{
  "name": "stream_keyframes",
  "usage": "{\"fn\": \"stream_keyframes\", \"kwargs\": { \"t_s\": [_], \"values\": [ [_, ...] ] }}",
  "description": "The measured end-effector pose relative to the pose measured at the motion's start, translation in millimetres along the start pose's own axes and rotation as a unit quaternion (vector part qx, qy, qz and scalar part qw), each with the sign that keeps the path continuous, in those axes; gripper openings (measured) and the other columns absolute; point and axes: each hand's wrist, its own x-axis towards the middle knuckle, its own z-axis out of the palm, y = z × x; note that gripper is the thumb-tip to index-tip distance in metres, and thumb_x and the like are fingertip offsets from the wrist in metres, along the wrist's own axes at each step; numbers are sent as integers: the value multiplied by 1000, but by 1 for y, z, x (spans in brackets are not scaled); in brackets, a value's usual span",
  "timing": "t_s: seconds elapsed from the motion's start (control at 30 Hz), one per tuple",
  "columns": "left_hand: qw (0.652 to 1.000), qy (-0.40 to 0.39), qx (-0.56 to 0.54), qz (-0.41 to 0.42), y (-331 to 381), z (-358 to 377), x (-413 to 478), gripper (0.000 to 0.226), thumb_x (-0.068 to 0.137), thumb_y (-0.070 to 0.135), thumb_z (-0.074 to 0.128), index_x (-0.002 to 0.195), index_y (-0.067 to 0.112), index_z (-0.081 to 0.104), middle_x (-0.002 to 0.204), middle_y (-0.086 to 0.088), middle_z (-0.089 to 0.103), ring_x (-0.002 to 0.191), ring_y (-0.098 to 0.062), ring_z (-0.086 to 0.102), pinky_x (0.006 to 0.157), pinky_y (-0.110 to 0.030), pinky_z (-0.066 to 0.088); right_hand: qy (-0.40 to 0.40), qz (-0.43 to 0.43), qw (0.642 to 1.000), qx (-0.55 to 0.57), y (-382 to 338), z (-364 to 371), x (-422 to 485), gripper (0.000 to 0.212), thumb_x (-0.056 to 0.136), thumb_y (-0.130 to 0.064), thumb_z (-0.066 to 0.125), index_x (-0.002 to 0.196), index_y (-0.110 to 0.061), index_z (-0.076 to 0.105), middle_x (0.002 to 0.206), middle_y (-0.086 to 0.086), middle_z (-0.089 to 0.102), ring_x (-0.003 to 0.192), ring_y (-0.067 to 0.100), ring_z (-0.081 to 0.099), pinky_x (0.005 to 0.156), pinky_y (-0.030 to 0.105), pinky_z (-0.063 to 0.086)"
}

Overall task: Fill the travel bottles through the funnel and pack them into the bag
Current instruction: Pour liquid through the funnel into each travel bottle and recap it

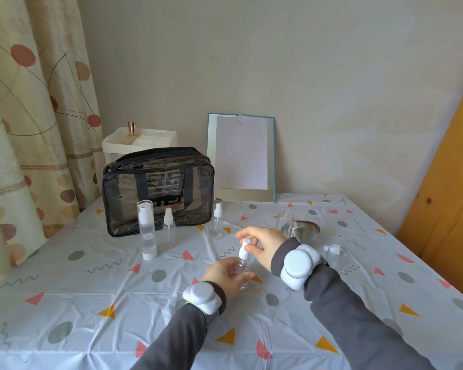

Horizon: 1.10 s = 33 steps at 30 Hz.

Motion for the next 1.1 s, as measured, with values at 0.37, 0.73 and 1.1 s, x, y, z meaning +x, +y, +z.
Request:
{"fn": "stream_keyframes", "kwargs": {
  "t_s": [0.37,0.73,1.1],
  "values": [
    [999,1,50,4,-1,-2,1,30,74,40,73,97,24,63,84,8,66,81,-9,62,78,-21,49,124,68,989,40,9,21,3,30,70,-44,74,61,-27,50,58,-15,50,60,4,51,62,18,45],
    [998,6,56,9,-2,-2,1,36,74,42,73,100,20,64,89,5,66,78,-7,59,75,-17,45,82,33,985,151,9,27,0,31,77,-22,71,106,-29,62,95,-5,68,82,11,63,85,25,51],
    [996,22,90,14,1,-2,-1,32,77,41,70,92,15,62,70,5,58,70,-17,54,54,-10,34,139,115,983,9,8,38,14,49,63,-60,71,56,-23,39,53,-10,49,57,13,50,51,22,36]
  ]
}}
